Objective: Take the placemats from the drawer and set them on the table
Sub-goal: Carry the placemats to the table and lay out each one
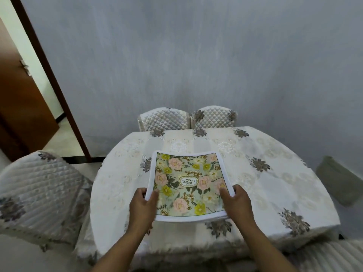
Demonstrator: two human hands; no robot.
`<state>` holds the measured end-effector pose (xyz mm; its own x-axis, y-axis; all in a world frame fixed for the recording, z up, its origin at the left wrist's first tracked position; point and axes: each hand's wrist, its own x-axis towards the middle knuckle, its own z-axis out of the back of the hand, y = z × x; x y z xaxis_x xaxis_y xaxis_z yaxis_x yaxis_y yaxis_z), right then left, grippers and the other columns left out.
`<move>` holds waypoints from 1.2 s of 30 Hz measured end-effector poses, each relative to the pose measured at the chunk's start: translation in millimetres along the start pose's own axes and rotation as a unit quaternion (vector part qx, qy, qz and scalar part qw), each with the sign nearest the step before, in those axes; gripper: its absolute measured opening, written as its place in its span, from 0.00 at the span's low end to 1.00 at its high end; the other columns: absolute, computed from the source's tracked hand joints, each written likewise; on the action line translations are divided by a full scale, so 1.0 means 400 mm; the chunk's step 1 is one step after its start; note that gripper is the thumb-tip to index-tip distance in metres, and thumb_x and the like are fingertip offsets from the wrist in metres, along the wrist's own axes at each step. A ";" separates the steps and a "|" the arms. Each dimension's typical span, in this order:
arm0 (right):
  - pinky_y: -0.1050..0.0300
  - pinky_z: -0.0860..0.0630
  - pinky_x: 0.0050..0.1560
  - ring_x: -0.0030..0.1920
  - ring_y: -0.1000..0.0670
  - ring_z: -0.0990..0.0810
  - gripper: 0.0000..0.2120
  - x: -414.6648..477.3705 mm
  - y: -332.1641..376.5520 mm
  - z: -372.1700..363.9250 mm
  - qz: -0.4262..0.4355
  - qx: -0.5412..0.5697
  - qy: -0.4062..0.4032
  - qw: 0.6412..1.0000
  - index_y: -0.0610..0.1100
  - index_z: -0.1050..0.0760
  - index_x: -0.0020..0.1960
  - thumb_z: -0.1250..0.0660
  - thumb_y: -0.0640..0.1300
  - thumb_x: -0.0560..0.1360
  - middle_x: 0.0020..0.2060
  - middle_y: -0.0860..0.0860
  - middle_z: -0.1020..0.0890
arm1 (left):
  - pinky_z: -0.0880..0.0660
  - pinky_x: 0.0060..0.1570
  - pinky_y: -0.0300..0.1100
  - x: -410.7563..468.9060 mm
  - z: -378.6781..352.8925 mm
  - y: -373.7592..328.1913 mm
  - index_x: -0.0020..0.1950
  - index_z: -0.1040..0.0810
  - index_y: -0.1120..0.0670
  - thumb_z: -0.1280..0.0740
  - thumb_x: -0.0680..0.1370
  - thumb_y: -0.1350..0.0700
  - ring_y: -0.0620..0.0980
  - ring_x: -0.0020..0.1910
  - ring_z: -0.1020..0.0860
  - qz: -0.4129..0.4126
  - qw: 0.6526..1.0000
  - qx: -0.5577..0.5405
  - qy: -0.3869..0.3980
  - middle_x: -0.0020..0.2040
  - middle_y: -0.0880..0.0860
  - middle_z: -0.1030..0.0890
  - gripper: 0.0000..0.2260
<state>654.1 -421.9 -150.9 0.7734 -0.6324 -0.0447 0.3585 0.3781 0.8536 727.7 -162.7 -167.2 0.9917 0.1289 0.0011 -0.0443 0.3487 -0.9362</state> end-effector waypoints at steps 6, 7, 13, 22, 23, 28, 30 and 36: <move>0.55 0.33 0.30 0.31 0.49 0.26 0.15 0.201 0.066 -0.152 -0.024 -0.036 -0.012 0.999 0.45 0.31 0.37 0.32 0.53 0.75 0.31 0.49 0.26 | 0.29 0.32 0.42 0.276 -0.035 0.005 0.48 0.26 0.53 0.33 0.79 0.50 0.47 0.37 0.21 -0.010 0.999 0.025 0.034 0.40 0.51 0.20 0.08; 0.55 0.34 0.29 0.31 0.49 0.26 0.15 0.227 0.072 -0.171 -0.029 -0.042 -0.012 0.999 0.45 0.32 0.36 0.33 0.53 0.75 0.31 0.48 0.26 | 0.29 0.32 0.42 0.311 -0.043 0.009 0.48 0.26 0.54 0.34 0.79 0.49 0.47 0.37 0.22 -0.016 0.998 0.034 0.044 0.40 0.51 0.20 0.08; 0.57 0.37 0.28 0.31 0.52 0.28 0.16 0.366 0.064 -0.253 -0.044 -0.082 -0.007 0.996 0.43 0.32 0.37 0.33 0.52 0.76 0.31 0.48 0.27 | 0.27 0.33 0.44 0.456 -0.116 0.054 0.48 0.28 0.55 0.37 0.81 0.49 0.48 0.37 0.22 -0.032 0.995 0.062 0.070 0.39 0.52 0.22 0.10; 0.59 0.36 0.28 0.31 0.53 0.27 0.14 0.558 -0.011 -0.353 -0.054 -0.106 0.039 0.992 0.46 0.32 0.39 0.33 0.53 0.76 0.31 0.50 0.26 | 0.26 0.37 0.46 0.576 -0.250 0.153 0.51 0.29 0.54 0.42 0.83 0.50 0.43 0.39 0.24 -0.014 0.992 0.114 0.059 0.42 0.48 0.24 0.08; 0.59 0.35 0.28 0.32 0.53 0.27 0.14 0.577 -0.022 -0.366 -0.052 -0.109 0.044 0.992 0.45 0.31 0.41 0.33 0.53 0.76 0.32 0.51 0.26 | 0.27 0.36 0.45 0.585 -0.262 0.165 0.51 0.29 0.54 0.42 0.83 0.50 0.42 0.39 0.25 -0.009 0.991 0.119 0.056 0.41 0.48 0.24 0.08; 0.56 0.34 0.35 0.34 0.51 0.28 0.12 0.653 -0.071 -0.426 -0.067 -0.120 0.078 0.987 0.44 0.29 0.46 0.33 0.52 0.76 0.33 0.55 0.28 | 0.32 0.31 0.43 0.629 -0.318 0.227 0.50 0.29 0.55 0.42 0.83 0.50 0.49 0.36 0.24 0.024 0.986 0.160 0.049 0.39 0.51 0.24 0.09; 0.57 0.34 0.38 0.37 0.48 0.27 0.11 0.670 -0.092 -0.446 -0.064 -0.134 0.098 0.984 0.44 0.30 0.46 0.33 0.52 0.76 0.34 0.54 0.28 | 0.32 0.31 0.43 0.642 -0.332 0.252 0.50 0.29 0.55 0.43 0.83 0.49 0.51 0.36 0.24 0.036 0.983 0.174 0.052 0.39 0.52 0.24 0.10; 0.54 0.30 0.37 0.38 0.46 0.22 0.14 0.683 -0.161 -0.490 -0.080 -0.129 0.119 0.981 0.43 0.28 0.47 0.35 0.56 0.77 0.38 0.48 0.21 | 0.31 0.35 0.44 0.667 -0.348 0.302 0.49 0.28 0.55 0.41 0.82 0.50 0.52 0.38 0.24 0.066 0.976 0.199 0.063 0.41 0.52 0.24 0.09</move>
<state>944.7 -486.3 -319.8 0.7853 -0.5331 -0.3148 0.5826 0.4642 0.6672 1003.9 -215.3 -329.1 0.9799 0.0912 -0.1775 -0.1920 0.6731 -0.7142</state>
